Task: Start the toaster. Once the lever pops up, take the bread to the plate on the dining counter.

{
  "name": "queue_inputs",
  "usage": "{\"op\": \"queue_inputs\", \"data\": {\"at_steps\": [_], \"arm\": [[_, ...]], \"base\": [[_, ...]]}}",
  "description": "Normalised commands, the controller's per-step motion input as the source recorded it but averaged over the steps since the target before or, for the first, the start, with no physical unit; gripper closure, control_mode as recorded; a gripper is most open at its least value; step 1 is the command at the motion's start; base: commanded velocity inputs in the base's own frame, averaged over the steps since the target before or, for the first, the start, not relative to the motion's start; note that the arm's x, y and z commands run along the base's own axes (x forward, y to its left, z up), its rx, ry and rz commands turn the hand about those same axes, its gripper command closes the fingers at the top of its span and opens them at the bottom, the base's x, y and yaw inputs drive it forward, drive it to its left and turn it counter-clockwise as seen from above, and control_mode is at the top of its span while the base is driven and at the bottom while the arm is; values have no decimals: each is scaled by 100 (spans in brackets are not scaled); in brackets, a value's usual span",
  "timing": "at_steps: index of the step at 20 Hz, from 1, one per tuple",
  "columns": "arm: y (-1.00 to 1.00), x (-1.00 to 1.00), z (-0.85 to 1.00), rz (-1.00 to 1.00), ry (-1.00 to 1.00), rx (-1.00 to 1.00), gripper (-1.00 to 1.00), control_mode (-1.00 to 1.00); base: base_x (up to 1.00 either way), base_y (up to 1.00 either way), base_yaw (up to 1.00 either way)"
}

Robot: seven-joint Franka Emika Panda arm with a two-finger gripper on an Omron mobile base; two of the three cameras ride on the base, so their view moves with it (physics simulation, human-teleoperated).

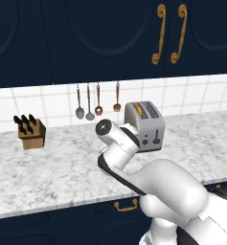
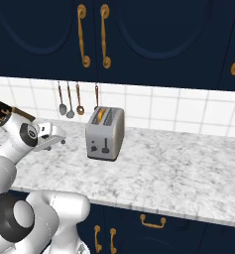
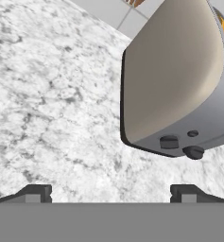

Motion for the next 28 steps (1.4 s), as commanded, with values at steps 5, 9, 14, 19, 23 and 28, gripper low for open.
{"op": "queue_inputs", "data": {"at_steps": [5, 9, 14, 19, 23, 28], "arm": [[0, 0, 0, 0, 0, 0, -100, -100], [0, 0, 0, 0, 0, 0, -100, -100], [0, 0, 0, 0, 0, 0, -100, -100], [0, 0, 0, 0, 0, 0, -100, -100], [0, 0, 0, 0, 0, 0, -100, -100], [0, 0, 0, 0, 0, 0, -100, -100]], "base": [[0, 0, 0], [0, 0, 0], [0, 0, 0], [0, 0, 0], [0, 0, 0], [0, 0, 0]]}}
